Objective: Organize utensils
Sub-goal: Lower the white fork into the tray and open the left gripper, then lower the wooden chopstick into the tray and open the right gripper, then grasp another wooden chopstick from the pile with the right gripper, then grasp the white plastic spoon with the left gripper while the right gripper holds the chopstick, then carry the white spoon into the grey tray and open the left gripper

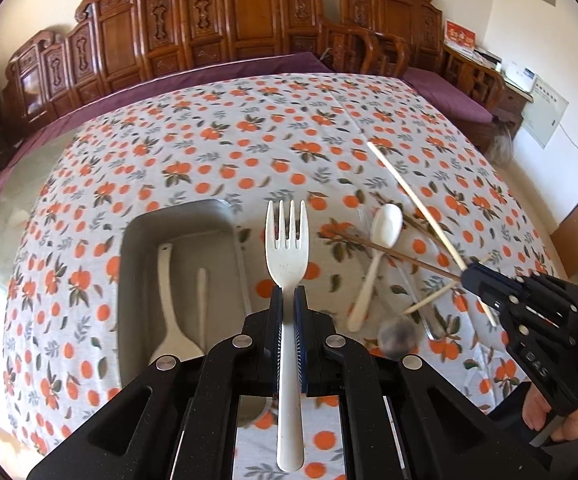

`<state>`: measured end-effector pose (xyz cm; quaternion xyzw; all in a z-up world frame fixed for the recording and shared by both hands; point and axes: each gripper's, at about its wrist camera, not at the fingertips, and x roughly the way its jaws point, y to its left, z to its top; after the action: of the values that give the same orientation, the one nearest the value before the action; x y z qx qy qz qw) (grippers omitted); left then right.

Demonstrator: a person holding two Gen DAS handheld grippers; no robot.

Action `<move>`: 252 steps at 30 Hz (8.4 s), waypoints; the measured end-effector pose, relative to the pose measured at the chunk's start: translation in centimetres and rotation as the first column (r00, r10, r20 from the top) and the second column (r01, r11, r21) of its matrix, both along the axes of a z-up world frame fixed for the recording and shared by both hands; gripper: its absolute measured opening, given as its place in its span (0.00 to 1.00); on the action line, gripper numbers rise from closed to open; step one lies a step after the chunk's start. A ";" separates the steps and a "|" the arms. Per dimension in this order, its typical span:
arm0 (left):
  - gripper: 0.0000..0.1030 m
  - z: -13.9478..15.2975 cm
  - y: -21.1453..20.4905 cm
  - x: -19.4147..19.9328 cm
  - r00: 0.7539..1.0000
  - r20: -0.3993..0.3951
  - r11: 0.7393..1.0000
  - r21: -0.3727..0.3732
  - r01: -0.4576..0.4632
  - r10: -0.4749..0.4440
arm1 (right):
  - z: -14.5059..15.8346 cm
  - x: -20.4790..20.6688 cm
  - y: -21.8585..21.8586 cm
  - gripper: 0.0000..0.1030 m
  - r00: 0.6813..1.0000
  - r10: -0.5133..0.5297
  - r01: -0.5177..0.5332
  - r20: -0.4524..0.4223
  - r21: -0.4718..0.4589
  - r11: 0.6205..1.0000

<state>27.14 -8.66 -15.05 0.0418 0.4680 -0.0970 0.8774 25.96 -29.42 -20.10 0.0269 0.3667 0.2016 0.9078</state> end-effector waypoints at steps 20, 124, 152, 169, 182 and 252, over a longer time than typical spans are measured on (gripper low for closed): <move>0.05 -5.1 6.6 3.6 0.990 -0.077 0.993 0.009 -0.117 0.118 | 0.5 -1.7 3.9 0.06 0.997 0.080 -0.080 0.002 -0.005 0.997; 0.77 3.4 12.2 -8.7 0.992 0.126 0.996 -0.091 -0.009 0.021 | 3.0 -3.4 3.5 0.30 0.994 -0.065 0.056 -0.090 -0.096 0.994; 0.77 -0.8 -0.1 -0.1 0.991 -0.047 0.988 -0.102 0.117 -0.123 | -3.8 4.8 -3.4 0.30 0.970 -0.087 0.046 -0.226 -0.177 0.983; 0.77 -3.2 -1.2 1.3 0.983 -0.106 0.984 -0.114 0.138 -0.150 | -6.8 7.9 -1.0 0.30 0.961 0.001 -0.062 -0.276 -0.215 0.975; 0.77 -4.2 -4.0 3.1 0.973 -0.124 0.979 -0.094 0.182 -0.193 | -5.2 8.9 -2.5 0.06 0.980 0.056 -0.090 -0.189 -0.175 0.980; 0.07 -3.0 -7.1 5.1 0.939 -0.137 0.949 -0.031 0.314 -0.315 | 0.6 3.8 -4.5 0.06 0.994 -0.040 0.034 -0.100 -0.060 0.998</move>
<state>32.27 -15.73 -18.06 0.1054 0.5154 -0.2406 0.8157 29.75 -33.96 -19.47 0.0175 0.4173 0.1725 0.8920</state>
